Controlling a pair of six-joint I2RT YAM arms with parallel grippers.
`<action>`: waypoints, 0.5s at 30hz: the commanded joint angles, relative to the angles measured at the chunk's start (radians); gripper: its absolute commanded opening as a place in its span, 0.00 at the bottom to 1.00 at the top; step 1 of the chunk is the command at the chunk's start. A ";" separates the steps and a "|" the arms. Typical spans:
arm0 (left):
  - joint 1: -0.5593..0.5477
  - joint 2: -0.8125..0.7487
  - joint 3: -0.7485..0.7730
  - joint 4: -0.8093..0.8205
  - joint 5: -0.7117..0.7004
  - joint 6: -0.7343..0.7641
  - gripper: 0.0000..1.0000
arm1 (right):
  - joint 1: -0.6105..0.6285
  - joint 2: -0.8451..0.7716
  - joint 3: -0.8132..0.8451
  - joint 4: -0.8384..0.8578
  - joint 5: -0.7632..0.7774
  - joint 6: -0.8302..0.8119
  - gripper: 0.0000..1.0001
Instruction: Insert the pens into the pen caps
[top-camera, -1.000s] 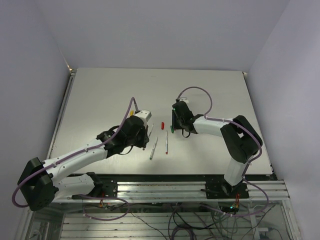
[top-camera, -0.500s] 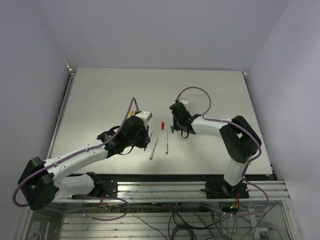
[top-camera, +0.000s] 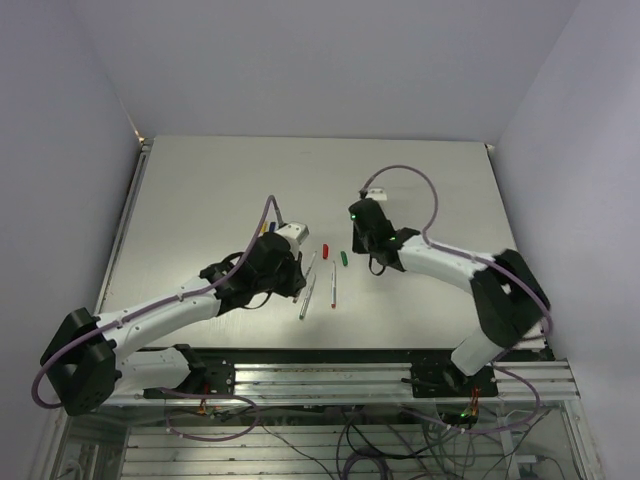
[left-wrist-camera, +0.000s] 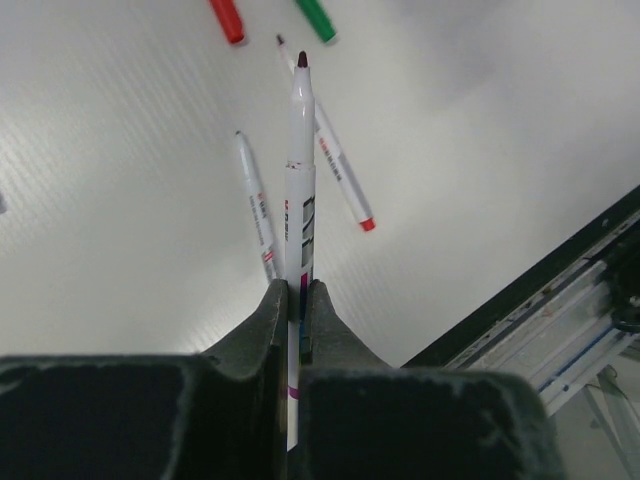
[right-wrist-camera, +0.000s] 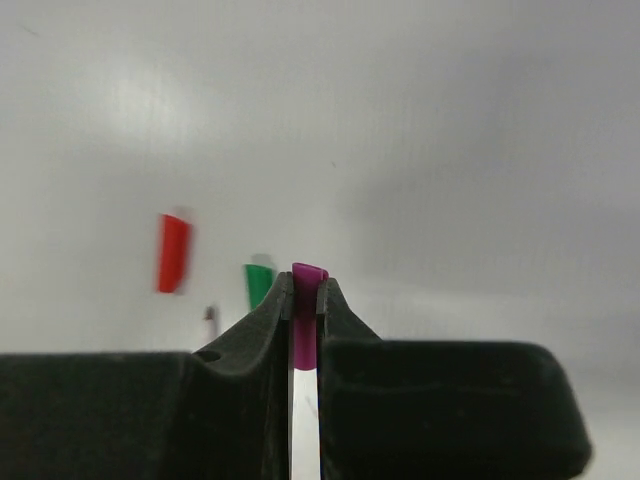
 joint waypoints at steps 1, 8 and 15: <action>-0.005 -0.040 -0.019 0.163 0.074 -0.004 0.07 | -0.004 -0.244 -0.062 0.172 -0.035 -0.034 0.00; -0.023 -0.028 -0.031 0.377 0.176 -0.014 0.07 | -0.009 -0.514 -0.241 0.459 -0.209 0.002 0.00; -0.084 -0.045 -0.074 0.593 0.159 -0.038 0.07 | -0.009 -0.683 -0.396 0.690 -0.292 0.058 0.00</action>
